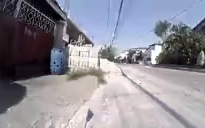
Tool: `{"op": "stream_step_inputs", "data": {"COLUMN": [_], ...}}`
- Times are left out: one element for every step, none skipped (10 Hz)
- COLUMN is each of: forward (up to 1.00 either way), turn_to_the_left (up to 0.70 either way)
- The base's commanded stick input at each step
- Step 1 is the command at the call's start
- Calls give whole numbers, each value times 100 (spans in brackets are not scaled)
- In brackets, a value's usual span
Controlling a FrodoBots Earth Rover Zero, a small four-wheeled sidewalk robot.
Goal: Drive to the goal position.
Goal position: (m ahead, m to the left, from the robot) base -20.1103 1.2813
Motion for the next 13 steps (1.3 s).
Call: {"op": "stream_step_inputs", "data": {"forward": [0,0,0,0,0,0,0,0,0,0,0,0,0], "turn_to_the_left": [0,0,0,-1,-4,-39,-65,-52,0,0,0,-4,-15]}}
